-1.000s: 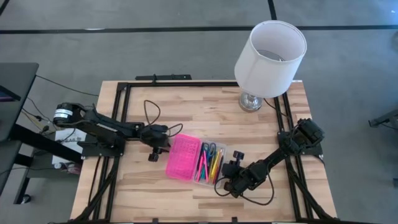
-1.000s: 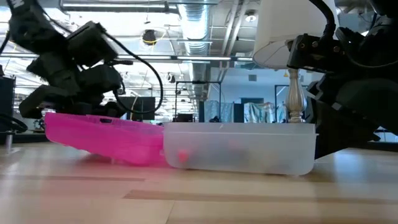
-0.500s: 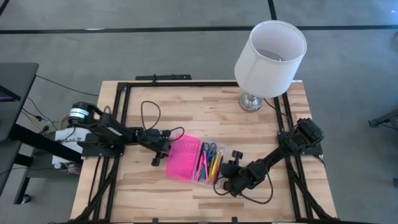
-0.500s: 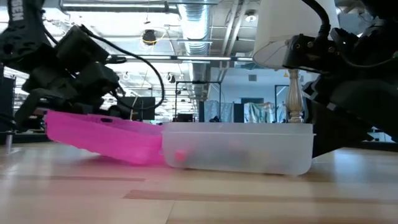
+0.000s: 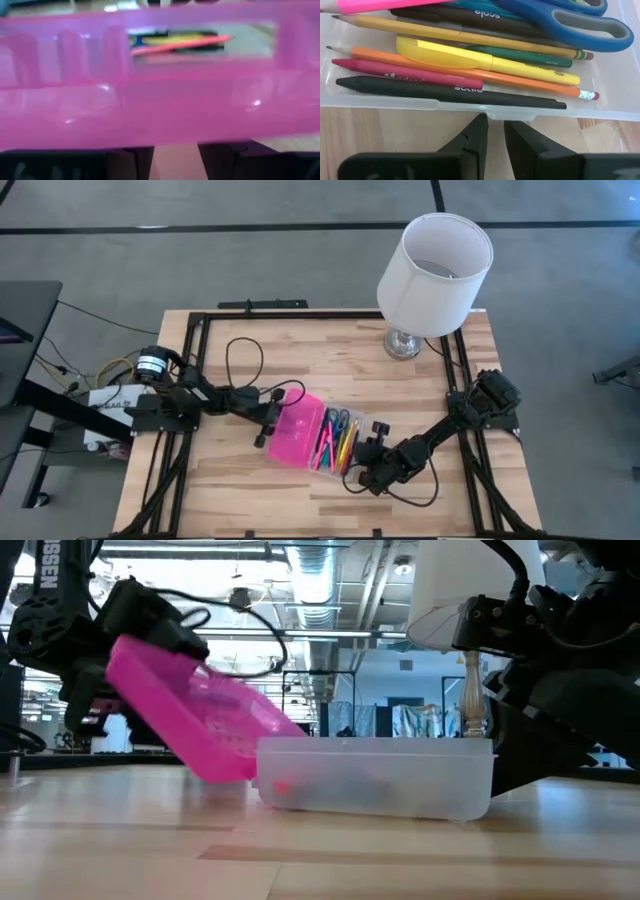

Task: Pick & place school supplies into a supply box
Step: Close the pink supply box

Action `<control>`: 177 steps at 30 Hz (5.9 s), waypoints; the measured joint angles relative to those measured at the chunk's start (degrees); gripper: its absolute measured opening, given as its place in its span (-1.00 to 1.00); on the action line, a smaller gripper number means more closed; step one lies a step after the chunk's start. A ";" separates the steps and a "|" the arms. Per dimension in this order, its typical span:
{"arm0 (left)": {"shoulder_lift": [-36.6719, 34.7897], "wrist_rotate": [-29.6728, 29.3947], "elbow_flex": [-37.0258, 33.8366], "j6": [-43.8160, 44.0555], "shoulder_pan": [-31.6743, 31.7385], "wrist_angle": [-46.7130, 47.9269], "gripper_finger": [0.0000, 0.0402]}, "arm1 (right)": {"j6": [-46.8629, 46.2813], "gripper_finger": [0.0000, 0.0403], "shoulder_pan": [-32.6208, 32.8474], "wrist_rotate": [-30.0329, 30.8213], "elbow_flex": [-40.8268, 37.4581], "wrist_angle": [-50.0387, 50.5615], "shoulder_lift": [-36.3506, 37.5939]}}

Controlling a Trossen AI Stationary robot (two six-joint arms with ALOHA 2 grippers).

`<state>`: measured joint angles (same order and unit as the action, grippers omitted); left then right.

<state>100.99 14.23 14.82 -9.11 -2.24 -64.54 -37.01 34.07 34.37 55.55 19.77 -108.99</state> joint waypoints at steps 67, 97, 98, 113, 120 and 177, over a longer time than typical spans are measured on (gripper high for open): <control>-33.53 -13.67 8.06 -9.16 -1.92 45.77 -0.34 | 10.12 -0.69 -3.25 -4.29 0.07 -0.93 0.04; -11.61 -8.58 27.65 -12.21 -5.22 55.91 -0.34 | 17.93 -0.69 -7.53 -5.16 2.37 -0.67 -0.15; -11.63 -8.66 27.67 -11.60 -5.22 56.26 -0.34 | 17.36 -0.69 -7.42 -5.32 2.48 0.44 -0.09; -11.67 -6.88 27.68 -5.66 -7.62 57.60 -0.34 | 20.09 -0.69 -8.18 -0.72 2.36 5.32 10.55; -11.67 -7.46 27.68 -2.94 -9.74 57.52 -0.34 | 28.08 -0.69 -11.20 -2.80 2.38 -3.89 10.42; -4.74 -9.88 27.70 -0.82 -9.59 51.61 -0.34 | 30.99 -0.69 -16.07 -8.59 2.25 -6.40 5.86</control>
<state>96.25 4.35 42.52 -9.93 -11.84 -12.93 -6.02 18.00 25.78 57.80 13.37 -103.13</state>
